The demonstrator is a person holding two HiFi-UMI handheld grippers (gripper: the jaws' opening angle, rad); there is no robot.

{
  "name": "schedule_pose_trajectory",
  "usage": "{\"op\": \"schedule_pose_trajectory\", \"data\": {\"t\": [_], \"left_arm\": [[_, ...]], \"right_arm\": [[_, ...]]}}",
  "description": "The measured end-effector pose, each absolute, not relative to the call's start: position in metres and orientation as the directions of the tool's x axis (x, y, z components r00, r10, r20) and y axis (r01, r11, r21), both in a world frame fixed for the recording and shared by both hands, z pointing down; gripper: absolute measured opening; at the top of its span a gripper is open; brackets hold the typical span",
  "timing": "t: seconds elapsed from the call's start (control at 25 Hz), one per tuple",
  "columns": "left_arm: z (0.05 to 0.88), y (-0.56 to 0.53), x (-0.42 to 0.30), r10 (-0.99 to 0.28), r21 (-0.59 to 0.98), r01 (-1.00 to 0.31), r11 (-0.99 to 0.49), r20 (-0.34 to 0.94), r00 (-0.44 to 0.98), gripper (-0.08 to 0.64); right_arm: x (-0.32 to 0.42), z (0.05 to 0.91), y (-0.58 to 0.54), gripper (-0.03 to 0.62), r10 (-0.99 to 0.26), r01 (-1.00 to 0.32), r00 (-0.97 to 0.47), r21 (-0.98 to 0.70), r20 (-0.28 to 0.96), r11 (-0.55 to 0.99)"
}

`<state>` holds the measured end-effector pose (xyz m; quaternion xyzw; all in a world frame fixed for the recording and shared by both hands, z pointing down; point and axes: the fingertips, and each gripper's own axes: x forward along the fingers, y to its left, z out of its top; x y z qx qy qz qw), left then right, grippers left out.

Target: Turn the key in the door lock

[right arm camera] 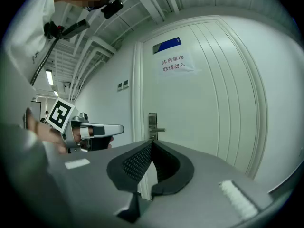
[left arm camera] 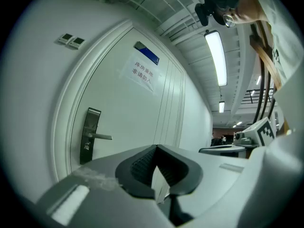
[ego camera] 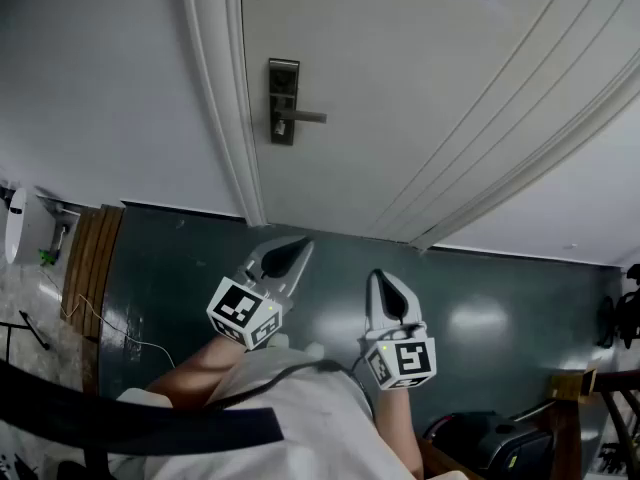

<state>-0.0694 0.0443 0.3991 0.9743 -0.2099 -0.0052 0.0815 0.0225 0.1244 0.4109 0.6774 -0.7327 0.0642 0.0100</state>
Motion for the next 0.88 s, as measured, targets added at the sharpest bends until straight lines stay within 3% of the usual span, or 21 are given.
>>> {"op": "schedule_pose_trajectory", "data": {"t": [0.88], "left_arm": [[0.415,0.034,-0.108,-0.398,0.198,-0.395,-0.897,0.027,0.917,0.003]], "right_arm": [[-0.002,0.422,0.131,0.008,-0.993,-0.992,-0.028,-0.129,0.116,0.012]]}}
